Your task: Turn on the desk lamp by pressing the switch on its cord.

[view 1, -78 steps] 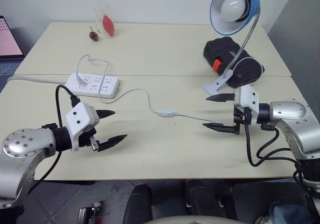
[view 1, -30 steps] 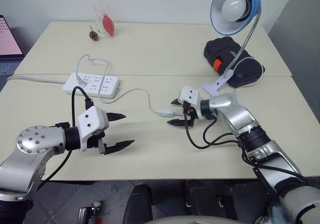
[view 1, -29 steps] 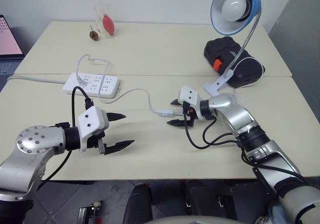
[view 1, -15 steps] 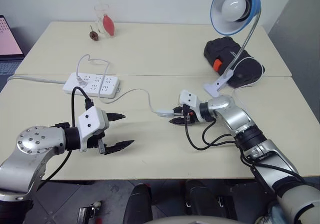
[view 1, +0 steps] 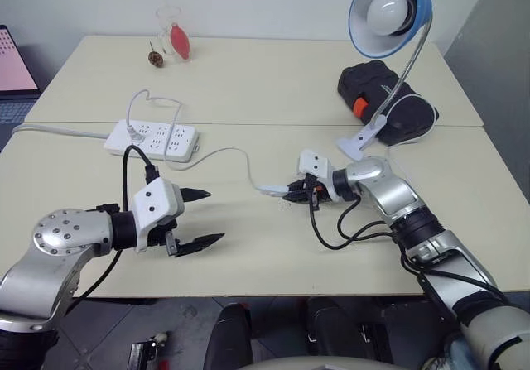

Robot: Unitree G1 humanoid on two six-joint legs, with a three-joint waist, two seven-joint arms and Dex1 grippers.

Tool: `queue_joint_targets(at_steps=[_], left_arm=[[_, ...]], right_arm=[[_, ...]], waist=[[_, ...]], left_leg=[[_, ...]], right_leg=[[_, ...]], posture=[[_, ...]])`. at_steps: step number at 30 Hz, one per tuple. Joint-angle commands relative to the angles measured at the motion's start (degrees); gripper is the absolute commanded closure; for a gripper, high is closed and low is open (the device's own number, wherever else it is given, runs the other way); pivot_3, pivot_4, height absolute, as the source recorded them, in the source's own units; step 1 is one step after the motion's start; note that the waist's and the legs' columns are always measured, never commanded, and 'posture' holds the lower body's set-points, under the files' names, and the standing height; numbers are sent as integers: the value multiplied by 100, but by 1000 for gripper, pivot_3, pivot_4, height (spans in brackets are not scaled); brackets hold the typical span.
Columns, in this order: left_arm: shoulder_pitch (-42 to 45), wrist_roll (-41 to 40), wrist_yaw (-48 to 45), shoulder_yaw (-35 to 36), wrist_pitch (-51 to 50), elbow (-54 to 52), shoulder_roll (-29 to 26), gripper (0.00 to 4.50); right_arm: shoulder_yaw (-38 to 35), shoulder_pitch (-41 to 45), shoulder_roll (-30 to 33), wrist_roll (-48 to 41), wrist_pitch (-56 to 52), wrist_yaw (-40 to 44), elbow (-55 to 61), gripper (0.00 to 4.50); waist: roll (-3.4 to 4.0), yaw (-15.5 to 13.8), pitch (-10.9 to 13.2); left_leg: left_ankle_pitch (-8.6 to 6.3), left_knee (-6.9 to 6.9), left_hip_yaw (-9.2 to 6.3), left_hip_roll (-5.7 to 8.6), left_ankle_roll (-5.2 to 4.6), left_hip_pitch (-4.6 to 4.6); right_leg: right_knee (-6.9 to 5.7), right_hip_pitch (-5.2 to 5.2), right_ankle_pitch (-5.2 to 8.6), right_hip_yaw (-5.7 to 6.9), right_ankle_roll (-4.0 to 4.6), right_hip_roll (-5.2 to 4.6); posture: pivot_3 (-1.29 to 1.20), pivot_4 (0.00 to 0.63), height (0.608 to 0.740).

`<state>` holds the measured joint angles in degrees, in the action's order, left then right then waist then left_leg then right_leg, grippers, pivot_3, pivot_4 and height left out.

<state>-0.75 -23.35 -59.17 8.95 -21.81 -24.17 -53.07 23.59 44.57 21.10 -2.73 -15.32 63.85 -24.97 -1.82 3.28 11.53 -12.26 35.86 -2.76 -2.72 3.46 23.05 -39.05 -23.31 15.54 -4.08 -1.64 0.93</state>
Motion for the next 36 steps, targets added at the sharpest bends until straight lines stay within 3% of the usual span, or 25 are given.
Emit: queue_joint_targets(at_steps=[1,19,22,26,32,36], left_arm=[[74,46,41,25,110,-72,10,0],[148,103,33,-19,184,-39,92,0],[149,52,11,-13,182,-38,117,0],[136,-5,-29,-1,172,-63,136,0],[248,17,25,-40,192,-3,231,0],[442,-55,-5,-106,84,17,277,0]], right_arm=[[-113,75,42,1,61,135,169,2542],[-389,105,-120,-170,-213,133,34,2542],[-375,117,-153,-134,-186,123,-26,3049],[-362,103,-178,-124,-185,126,-18,4127],[-326,40,-106,-153,-177,266,192,4138],[-363,-75,161,-312,-388,569,922,4138]], waist=[[0,0,0],[0,0,0],[0,0,0],[0,0,0],[0,0,0],[0,-4,0]], left_leg=[[0,0,0,0,0,0],[0,0,0,0,0,0],[0,0,0,0,0,0],[0,0,0,0,0,0],[0,0,-1,0,0,0],[0,1,-2,1,0,1]], right_leg=[[0,0,0,0,0,0],[0,1,0,0,0,0],[0,1,0,0,0,0],[0,1,0,0,0,0],[-1,1,0,0,0,0],[-1,1,0,1,0,0]], posture=[[0,150,740],[0,150,740],[0,150,740],[0,150,740],[0,150,740],[0,150,740]])
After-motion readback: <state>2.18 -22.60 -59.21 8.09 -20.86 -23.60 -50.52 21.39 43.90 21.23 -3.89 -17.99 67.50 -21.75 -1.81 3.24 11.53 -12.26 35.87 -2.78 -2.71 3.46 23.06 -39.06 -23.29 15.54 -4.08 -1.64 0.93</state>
